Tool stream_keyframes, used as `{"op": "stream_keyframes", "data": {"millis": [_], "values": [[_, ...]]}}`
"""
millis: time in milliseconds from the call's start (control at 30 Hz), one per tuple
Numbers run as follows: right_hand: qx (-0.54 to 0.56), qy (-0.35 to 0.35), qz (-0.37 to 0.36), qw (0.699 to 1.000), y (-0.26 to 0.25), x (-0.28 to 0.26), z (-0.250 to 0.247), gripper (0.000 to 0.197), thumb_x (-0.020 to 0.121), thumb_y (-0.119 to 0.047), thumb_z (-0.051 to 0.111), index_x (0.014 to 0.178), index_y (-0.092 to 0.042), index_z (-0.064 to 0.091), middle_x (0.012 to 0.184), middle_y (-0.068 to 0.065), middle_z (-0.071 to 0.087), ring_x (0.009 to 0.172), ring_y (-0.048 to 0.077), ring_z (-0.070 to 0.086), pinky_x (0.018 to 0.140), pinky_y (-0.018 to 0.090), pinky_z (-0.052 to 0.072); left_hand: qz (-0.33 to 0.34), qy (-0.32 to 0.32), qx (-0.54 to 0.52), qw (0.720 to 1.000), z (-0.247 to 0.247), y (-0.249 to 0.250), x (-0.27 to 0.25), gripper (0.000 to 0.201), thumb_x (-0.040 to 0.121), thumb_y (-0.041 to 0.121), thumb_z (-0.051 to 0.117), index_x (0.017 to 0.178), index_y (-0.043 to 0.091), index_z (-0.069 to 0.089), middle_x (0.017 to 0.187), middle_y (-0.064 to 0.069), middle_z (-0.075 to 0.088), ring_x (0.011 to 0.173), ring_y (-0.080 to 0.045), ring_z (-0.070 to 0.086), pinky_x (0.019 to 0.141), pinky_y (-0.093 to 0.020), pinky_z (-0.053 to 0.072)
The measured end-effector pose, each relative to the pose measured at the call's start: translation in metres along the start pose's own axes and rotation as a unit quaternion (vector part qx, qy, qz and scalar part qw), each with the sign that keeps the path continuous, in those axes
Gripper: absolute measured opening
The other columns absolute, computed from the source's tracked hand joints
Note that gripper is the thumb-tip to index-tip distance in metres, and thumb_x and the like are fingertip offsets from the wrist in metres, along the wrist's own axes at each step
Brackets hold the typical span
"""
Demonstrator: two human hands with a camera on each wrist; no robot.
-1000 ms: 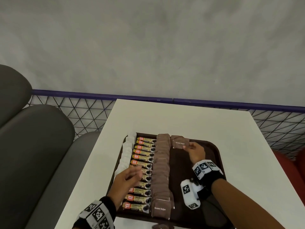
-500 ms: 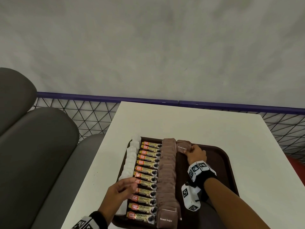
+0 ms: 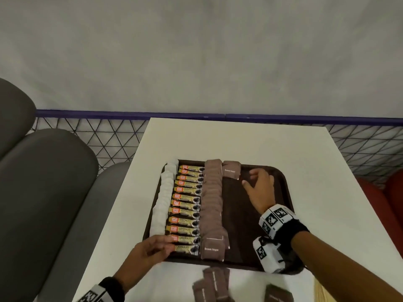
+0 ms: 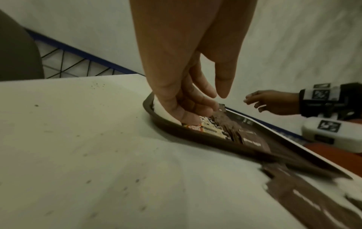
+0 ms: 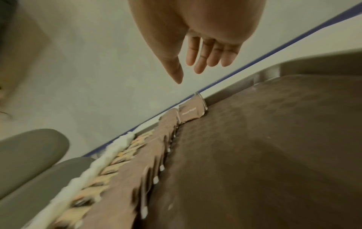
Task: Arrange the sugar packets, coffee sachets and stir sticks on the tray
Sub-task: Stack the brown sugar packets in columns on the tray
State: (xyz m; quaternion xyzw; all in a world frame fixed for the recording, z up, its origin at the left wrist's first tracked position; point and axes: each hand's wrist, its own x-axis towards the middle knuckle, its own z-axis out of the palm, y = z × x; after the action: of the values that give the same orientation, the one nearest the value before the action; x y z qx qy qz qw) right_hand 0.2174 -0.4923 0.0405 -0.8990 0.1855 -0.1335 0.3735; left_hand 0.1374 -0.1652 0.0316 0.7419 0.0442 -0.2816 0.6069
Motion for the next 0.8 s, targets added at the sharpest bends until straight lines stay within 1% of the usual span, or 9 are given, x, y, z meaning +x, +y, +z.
{"op": "stream_keyframes", "data": {"millis": [133,267,333,400,433,533,600,733,800], "values": [[0.026,-0.056,-0.091,0.994,0.012,-0.057,-0.034,0.027,0.079,-0.006,0.066,0.103,-0.011,0.054,0.095,-0.003,0.052,0.093,0.011,0.042,0.079,0.017,0.033,0.017,-0.040,0.110,0.993,0.002,-0.020,-0.032,0.019,0.083,0.010,0.069,0.094,0.025,0.072,0.096,0.007,0.073,0.091,-0.011,0.066,0.077,-0.014,0.050],[0.007,-0.172,-0.171,0.970,0.023,-0.118,-0.069,0.020,0.083,-0.009,0.063,0.101,-0.016,0.057,0.093,-0.013,0.048,0.089,-0.008,0.041,0.081,0.004,0.032,0.035,-0.114,0.197,0.973,0.007,-0.038,-0.061,0.036,0.083,0.018,0.071,0.101,0.048,0.062,0.109,0.018,0.064,0.090,-0.004,0.062,0.080,-0.020,0.051],[-0.007,-0.249,-0.177,0.952,0.028,-0.146,-0.084,0.019,0.086,-0.011,0.061,0.102,-0.018,0.056,0.093,-0.015,0.047,0.091,-0.009,0.040,0.080,0.004,0.033,0.032,-0.144,0.222,0.964,0.010,-0.046,-0.074,0.043,0.079,0.029,0.074,0.106,0.056,0.055,0.111,0.024,0.060,0.093,-0.002,0.059,0.080,-0.018,0.051],[-0.023,-0.327,-0.164,0.930,0.034,-0.169,-0.097,0.021,0.087,-0.015,0.059,0.106,-0.023,0.053,0.100,-0.010,0.048,0.094,-0.006,0.041,0.081,0.004,0.032,0.025,-0.170,0.245,0.954,0.014,-0.053,-0.085,0.052,0.069,0.049,0.074,0.112,0.060,0.047,0.114,0.020,0.058,0.098,-0.006,0.056,0.079,-0.016,0.050],[-0.036,-0.360,-0.155,0.919,0.037,-0.181,-0.102,0.024,0.088,-0.018,0.060,0.108,-0.026,0.050,0.104,-0.009,0.046,0.096,-0.003,0.041,0.083,0.005,0.032,0.019,-0.176,0.254,0.951,0.017,-0.056,-0.090,0.058,0.065,0.052,0.074,0.114,0.060,0.044,0.118,0.019,0.054,0.100,-0.009,0.055,0.078,-0.015,0.050],[-0.089,-0.436,-0.141,0.884,0.044,-0.208,-0.113,0.043,0.082,-0.028,0.066,0.120,-0.026,0.043,0.116,-0.011,0.037,0.107,0.002,0.034,0.088,0.001,0.027,0.017,-0.175,0.302,0.937,0.026,-0.059,-0.100,0.061,0.073,0.032,0.078,0.118,0.054,0.044,0.120,0.010,0.045,0.100,-0.012,0.051,0.075,-0.014,0.049],[-0.122,-0.461,-0.144,0.867,0.047,-0.224,-0.119,0.065,0.076,-0.030,0.070,0.131,-0.021,0.036,0.129,-0.007,0.030,0.115,0.001,0.025,0.092,-0.002,0.022,0.026,-0.178,0.335,0.925,0.031,-0.061,-0.104,0.069,0.074,0.027,0.079,0.121,0.048,0.033,0.117,0.009,0.042,0.098,-0.012,0.050,0.077,-0.016,0.050],[-0.251,-0.481,-0.191,0.818,0.056,-0.254,-0.128,0.097,0.064,-0.047,0.076,0.141,-0.025,0.021,0.145,0.000,0.021,0.129,0.015,0.025,0.105,0.023,0.031,0.026,-0.190,0.375,0.907,0.044,-0.063,-0.112,0.082,0.071,0.029,0.080,0.129,0.041,0.024,0.114,0.009,0.039,0.094,-0.009,0.047,0.077,-0.015,0.048],[-0.301,-0.486,-0.195,0.797,0.063,-0.266,-0.128,0.111,0.059,-0.055,0.077,0.144,-0.028,0.012,0.146,0.001,0.020,0.129,0.019,0.027,0.105,0.029,0.032,0.030,-0.196,0.396,0.896,0.053,-0.061,-0.114,0.085,0.071,0.031,0.080,0.132,0.039,0.021,0.114,0.010,0.037,0.092,-0.008,0.046,0.079,-0.013,0.045]]}}
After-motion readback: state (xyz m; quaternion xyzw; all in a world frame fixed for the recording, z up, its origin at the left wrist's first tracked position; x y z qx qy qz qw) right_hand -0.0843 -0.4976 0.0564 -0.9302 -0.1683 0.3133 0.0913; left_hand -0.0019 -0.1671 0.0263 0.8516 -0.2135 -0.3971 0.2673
